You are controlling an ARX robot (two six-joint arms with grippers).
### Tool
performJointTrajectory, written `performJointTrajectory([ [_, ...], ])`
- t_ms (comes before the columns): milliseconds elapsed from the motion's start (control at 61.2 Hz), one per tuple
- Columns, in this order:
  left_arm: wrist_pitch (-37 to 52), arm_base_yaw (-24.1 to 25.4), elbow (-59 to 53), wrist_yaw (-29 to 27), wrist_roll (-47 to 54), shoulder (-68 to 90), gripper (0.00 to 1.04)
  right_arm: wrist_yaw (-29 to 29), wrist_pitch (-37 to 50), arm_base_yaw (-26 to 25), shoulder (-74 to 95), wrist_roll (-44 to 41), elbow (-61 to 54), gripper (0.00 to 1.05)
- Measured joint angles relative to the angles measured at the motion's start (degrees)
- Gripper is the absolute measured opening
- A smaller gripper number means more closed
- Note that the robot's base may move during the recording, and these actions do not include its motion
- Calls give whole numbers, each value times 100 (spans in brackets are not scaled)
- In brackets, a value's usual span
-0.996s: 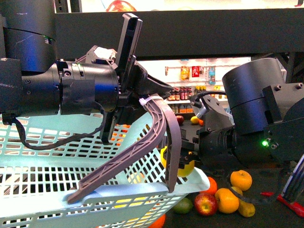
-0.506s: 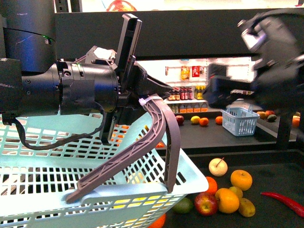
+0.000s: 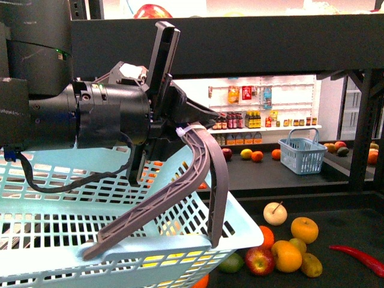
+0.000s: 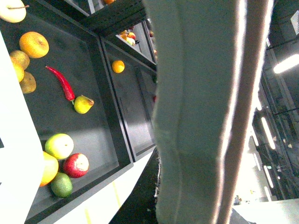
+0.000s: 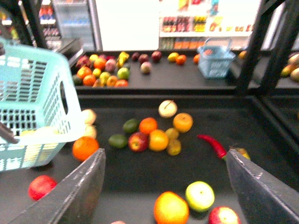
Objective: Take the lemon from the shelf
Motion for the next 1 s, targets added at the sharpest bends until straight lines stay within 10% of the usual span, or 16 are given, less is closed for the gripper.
performJointTrajectory([
  [425,-2,-2,0,7,-2,4,7,975,229,994,-984,4,-1014,2],
  [996,-2,0,0,7,-2,4,7,977,358,999,-1370,22,-1534,3],
])
